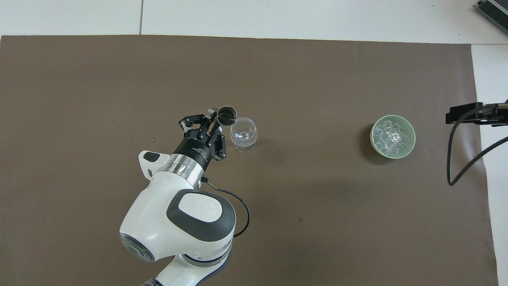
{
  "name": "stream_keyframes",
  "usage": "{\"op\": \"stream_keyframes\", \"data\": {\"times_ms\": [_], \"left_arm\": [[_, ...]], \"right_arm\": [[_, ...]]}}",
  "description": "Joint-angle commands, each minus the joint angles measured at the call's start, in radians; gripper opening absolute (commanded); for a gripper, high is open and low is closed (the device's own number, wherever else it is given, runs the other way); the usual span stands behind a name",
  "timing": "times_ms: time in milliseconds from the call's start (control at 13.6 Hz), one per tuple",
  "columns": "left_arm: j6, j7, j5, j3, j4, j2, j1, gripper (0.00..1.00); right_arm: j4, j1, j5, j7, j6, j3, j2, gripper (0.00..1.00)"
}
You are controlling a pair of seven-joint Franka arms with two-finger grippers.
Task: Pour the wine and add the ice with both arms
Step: 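Tilt the jigger over the wine glass with the left gripper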
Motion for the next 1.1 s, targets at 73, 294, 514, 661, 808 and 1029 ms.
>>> {"op": "stream_keyframes", "data": {"times_ms": [73, 294, 514, 661, 808, 1029], "left_arm": [[0.034, 0.045, 0.015, 0.015, 0.025, 0.017, -0.029, 0.0], [0.034, 0.056, 0.038, 0.015, 0.025, 0.019, -0.031, 0.0], [0.035, 0.062, 0.075, 0.018, 0.023, 0.033, -0.043, 0.0], [0.035, 0.076, 0.09, 0.018, 0.019, 0.033, -0.043, 0.0], [0.035, 0.105, 0.094, 0.018, 0.019, 0.033, -0.043, 0.0], [0.035, 0.169, 0.1, 0.02, 0.017, 0.033, -0.043, 0.0]], "right_arm": [[-0.045, -0.009, 0.017, -0.024, 0.027, 0.002, -0.034, 1.0], [-0.058, -0.009, 0.017, -0.024, 0.027, 0.002, -0.038, 1.0], [-0.059, -0.009, 0.017, -0.022, 0.027, 0.002, -0.042, 1.0], [-0.061, -0.009, 0.017, -0.022, 0.027, 0.002, -0.043, 1.0], [-0.064, -0.009, 0.017, -0.022, 0.027, 0.002, -0.045, 1.0], [-0.067, -0.009, 0.017, -0.022, 0.026, 0.002, -0.046, 1.0]]}}
